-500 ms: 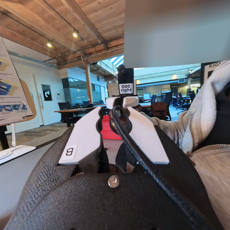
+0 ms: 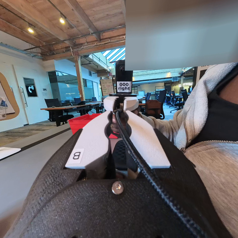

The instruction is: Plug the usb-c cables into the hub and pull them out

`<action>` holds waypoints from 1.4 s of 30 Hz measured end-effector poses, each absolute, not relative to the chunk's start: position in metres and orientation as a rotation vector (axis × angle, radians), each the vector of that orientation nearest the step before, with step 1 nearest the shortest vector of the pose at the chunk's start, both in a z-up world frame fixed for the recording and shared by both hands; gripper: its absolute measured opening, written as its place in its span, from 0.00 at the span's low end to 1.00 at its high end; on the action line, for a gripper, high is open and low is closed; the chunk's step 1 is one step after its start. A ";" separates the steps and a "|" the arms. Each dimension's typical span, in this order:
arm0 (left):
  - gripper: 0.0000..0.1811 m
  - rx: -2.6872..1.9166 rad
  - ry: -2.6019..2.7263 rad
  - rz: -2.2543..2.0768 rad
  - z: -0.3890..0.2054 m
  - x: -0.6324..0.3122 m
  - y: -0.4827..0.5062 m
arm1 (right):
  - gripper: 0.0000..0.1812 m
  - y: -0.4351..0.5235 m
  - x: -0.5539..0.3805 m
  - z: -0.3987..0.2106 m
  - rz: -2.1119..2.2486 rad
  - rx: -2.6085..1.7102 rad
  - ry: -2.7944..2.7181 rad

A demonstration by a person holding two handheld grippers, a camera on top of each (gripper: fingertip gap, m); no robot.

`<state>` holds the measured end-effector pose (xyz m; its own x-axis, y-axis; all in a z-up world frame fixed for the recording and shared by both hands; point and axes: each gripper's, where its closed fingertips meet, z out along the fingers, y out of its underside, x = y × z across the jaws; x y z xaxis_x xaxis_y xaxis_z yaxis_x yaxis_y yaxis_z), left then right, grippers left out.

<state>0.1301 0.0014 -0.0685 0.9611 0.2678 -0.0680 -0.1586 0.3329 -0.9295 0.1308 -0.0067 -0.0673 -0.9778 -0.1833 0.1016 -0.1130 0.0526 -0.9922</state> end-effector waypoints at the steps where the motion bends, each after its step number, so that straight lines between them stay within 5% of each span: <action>1: 0.07 -1.196 -0.105 0.279 -0.068 0.130 0.001 | 0.06 -0.007 0.131 -0.068 -2.102 -0.315 2.241; 9: 0.06 -1.150 -0.107 0.244 -0.066 0.130 -0.001 | 0.12 -0.005 0.128 -0.068 -2.130 -0.230 2.192; 24: 0.13 -1.234 -0.097 0.209 -0.078 0.133 0.008 | 0.06 -0.002 0.133 -0.077 -2.080 -0.299 2.239; 42: 0.07 -1.249 -0.123 0.233 -0.080 0.128 0.004 | 0.06 0.000 0.128 -0.079 -2.111 -0.273 2.240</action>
<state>0.1284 0.0039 -0.0805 0.9698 0.2416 -0.0340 -0.1073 0.2972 -0.9488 0.1283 0.0000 -0.0786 -0.9831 -0.1627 0.0834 -0.0928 0.0515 -0.9944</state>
